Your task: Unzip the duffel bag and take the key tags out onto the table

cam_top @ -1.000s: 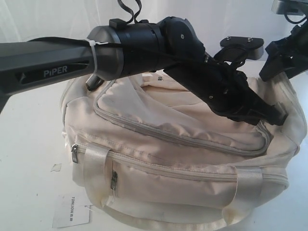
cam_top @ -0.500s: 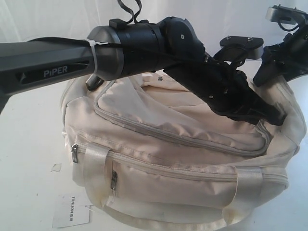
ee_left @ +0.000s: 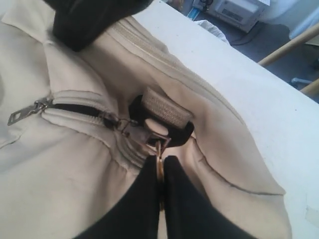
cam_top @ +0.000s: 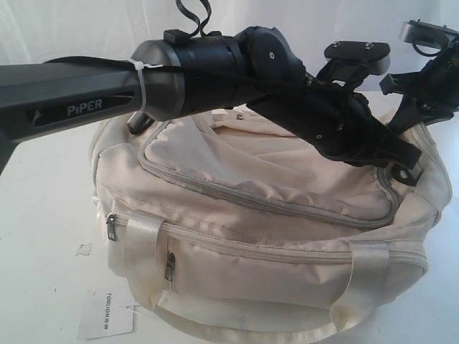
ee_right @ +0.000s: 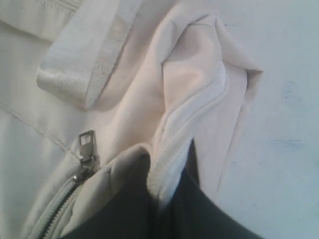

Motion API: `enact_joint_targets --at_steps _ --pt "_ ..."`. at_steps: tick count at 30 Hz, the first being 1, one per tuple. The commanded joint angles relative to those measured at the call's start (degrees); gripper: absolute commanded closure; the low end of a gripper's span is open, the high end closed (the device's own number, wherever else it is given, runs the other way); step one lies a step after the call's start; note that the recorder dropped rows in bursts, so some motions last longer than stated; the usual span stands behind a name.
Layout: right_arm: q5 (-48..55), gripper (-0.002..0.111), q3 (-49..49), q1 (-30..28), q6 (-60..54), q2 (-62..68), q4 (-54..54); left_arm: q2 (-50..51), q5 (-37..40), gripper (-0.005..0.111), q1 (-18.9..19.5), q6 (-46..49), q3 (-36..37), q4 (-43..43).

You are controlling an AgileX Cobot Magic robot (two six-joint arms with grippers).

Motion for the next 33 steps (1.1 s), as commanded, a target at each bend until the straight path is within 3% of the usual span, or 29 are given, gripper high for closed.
enact_joint_targets --at_steps 1,25,33 --pt "-7.5 0.108 2.1 -0.2 3.2 0.6 -1.8 -0.8 6.2 0.107 -1.5 -0.1 0.0 -3.2" --pt "-9.5 0.108 2.5 -3.3 5.2 -0.1 -1.6 -1.8 19.2 0.107 -4.4 0.2 0.0 -1.6" --pt "-9.5 0.108 2.5 -3.6 5.2 -0.1 -1.6 -4.5 27.9 0.107 -4.6 -2.5 0.0 8.7"
